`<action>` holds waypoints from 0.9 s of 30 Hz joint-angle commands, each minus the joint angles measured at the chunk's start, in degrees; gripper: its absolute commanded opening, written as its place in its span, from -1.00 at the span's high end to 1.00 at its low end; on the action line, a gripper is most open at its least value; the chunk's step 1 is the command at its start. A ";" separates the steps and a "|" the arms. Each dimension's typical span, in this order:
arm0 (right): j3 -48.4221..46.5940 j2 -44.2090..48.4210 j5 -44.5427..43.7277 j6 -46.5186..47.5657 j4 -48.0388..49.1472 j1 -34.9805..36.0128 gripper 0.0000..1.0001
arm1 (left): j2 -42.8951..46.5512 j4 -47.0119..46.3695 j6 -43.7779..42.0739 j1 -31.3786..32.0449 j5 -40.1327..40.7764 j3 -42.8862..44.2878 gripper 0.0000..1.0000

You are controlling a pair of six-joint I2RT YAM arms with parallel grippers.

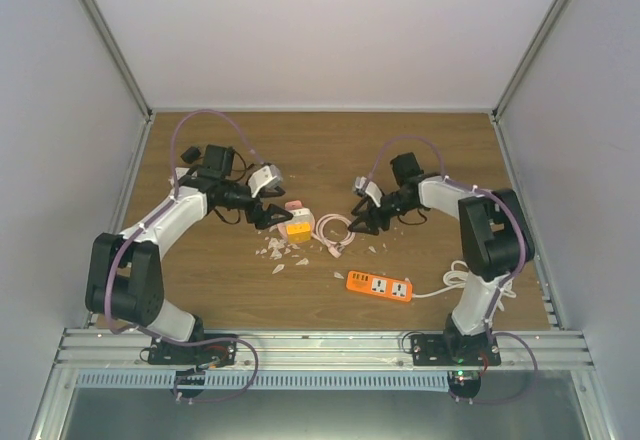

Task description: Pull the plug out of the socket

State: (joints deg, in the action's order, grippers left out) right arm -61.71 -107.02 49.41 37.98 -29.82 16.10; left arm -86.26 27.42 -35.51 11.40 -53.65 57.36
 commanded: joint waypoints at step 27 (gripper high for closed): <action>-5.84 4.56 7.44 -0.59 24.08 15.44 -0.64 | 4.65 -3.07 -4.33 11.06 16.47 -2.41 0.05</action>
State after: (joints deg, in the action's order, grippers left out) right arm -66.89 -102.61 56.03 39.90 -11.16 29.74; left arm -82.59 26.87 -40.10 22.15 -37.95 55.86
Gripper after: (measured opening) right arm 0.836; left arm 0.497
